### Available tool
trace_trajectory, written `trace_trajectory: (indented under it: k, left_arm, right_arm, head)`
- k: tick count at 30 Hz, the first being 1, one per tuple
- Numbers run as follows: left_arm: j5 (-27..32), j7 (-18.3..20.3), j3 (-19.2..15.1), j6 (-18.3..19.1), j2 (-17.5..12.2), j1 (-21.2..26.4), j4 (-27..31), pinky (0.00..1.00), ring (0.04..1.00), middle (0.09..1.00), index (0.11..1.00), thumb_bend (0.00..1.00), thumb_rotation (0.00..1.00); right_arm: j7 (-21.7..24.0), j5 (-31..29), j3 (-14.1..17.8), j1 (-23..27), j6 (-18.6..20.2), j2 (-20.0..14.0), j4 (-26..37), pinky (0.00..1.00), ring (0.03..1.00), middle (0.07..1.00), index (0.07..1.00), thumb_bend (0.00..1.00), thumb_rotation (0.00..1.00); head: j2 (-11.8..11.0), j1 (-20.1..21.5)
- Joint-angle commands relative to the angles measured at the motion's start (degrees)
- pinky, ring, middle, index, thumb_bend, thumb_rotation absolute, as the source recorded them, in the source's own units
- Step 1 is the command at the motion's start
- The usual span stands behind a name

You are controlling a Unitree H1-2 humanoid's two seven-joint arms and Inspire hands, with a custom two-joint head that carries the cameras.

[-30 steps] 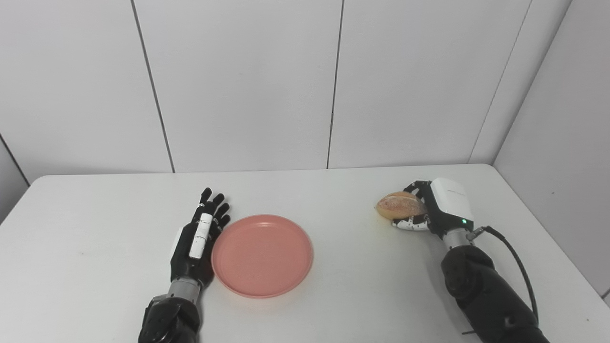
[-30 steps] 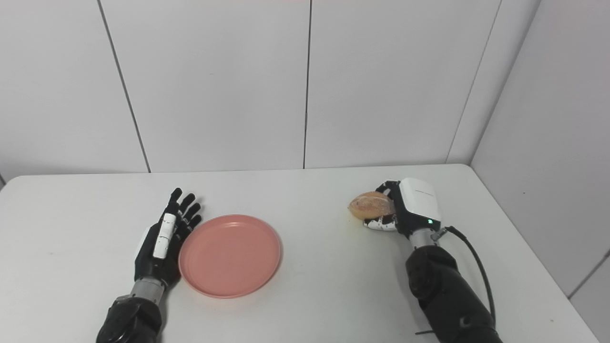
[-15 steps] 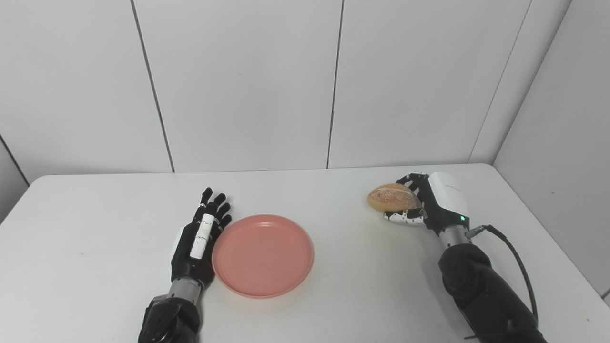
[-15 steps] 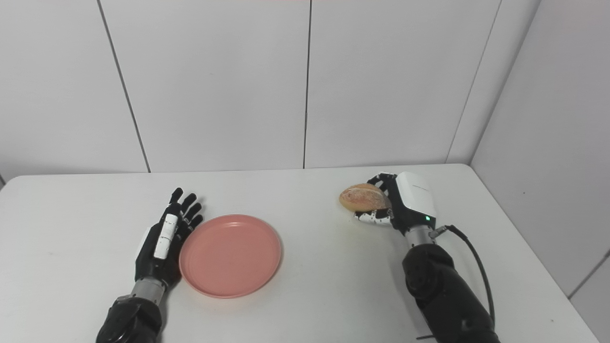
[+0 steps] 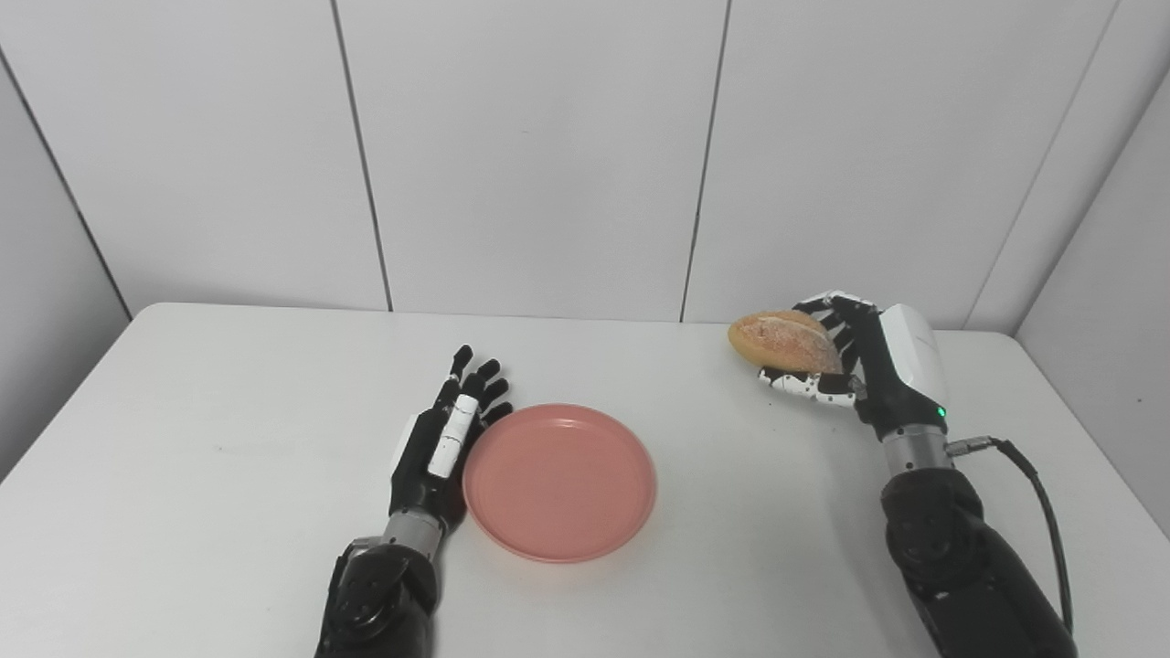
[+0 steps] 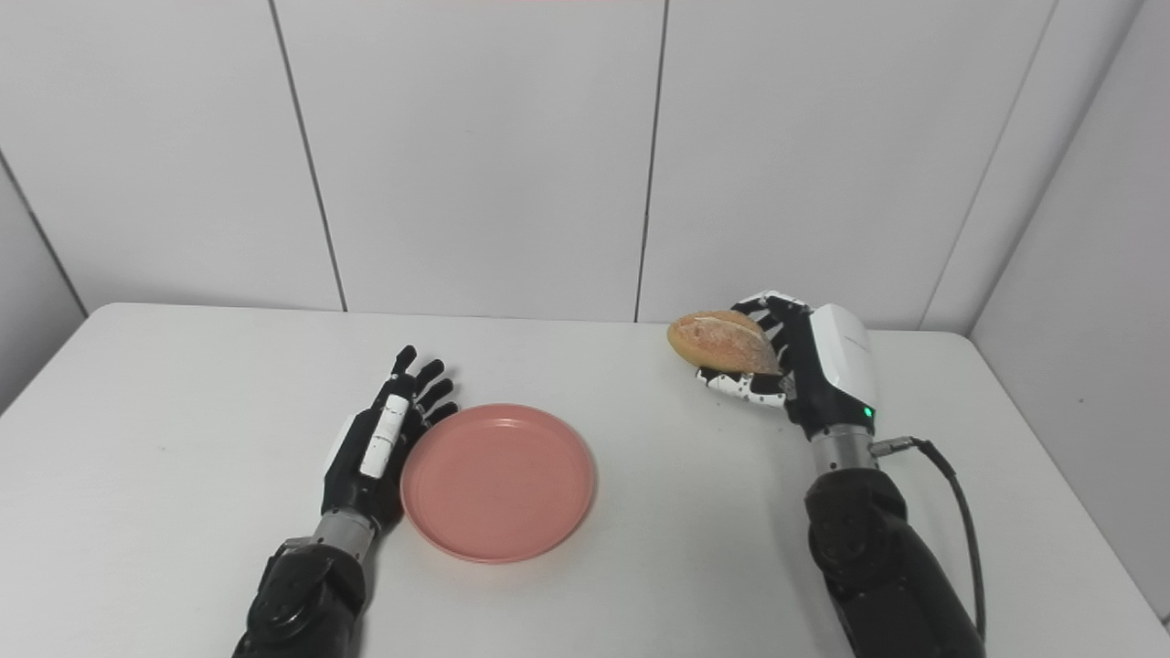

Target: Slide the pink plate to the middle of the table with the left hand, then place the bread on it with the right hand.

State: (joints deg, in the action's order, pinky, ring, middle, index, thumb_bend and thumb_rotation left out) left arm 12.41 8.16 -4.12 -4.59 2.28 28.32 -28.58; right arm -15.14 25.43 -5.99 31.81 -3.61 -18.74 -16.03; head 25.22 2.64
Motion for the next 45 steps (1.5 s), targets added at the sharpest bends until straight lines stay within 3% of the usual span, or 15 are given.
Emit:
trace_trajectory:
  k: [1,8,22,31,38,45]
  left_arm:
    - [-0.53,-0.75,0.79,1.10,1.78,-2.92,-1.90,0.86,0.899,0.918,1.000,0.84,0.72]
    - [-1.56,-0.90,1.61,0.62,2.29,-3.30,-1.81,0.83,0.901,0.916,1.000,0.80,0.75]
    - [-0.91,-1.33,1.20,1.05,3.42,-2.46,-2.84,0.84,0.898,0.908,1.000,0.83,0.73]
    - [-1.50,-1.16,1.31,0.35,2.98,-2.30,-3.26,0.81,0.887,0.898,1.000,0.81,0.75]
    - [-0.90,-0.86,1.09,1.23,2.77,-2.46,-2.46,0.86,0.904,0.902,1.000,0.84,0.74]
    - [-1.53,-0.87,1.37,0.94,2.21,-2.43,-2.11,0.81,0.894,0.882,1.000,0.84,0.76]
  right_arm:
    - [0.82,-0.57,0.32,1.41,-2.64,0.16,3.33,0.23,0.290,0.433,0.530,0.51,0.00]
    - [2.75,1.18,-1.44,1.70,-3.40,1.41,6.33,0.28,0.346,0.448,0.524,0.51,0.00]
    - [7.02,-0.64,-2.35,3.34,-4.30,5.15,6.79,0.24,0.314,0.450,0.527,0.51,0.00]
    - [12.57,-3.52,-2.16,2.53,1.80,8.40,11.42,0.24,0.308,0.455,0.525,0.52,0.00]
    - [13.99,-2.22,-3.11,2.55,1.90,10.25,11.44,0.26,0.327,0.451,0.525,0.52,0.00]
    - [15.25,-0.08,-4.58,3.01,4.49,11.75,10.34,0.27,0.340,0.453,0.517,0.52,0.00]
  head:
    - [0.13,-0.57]
    - [0.83,-3.87]
    - [1.26,-5.70]
    - [1.14,-4.53]
    - [1.57,-2.95]
    - [1.90,-2.13]
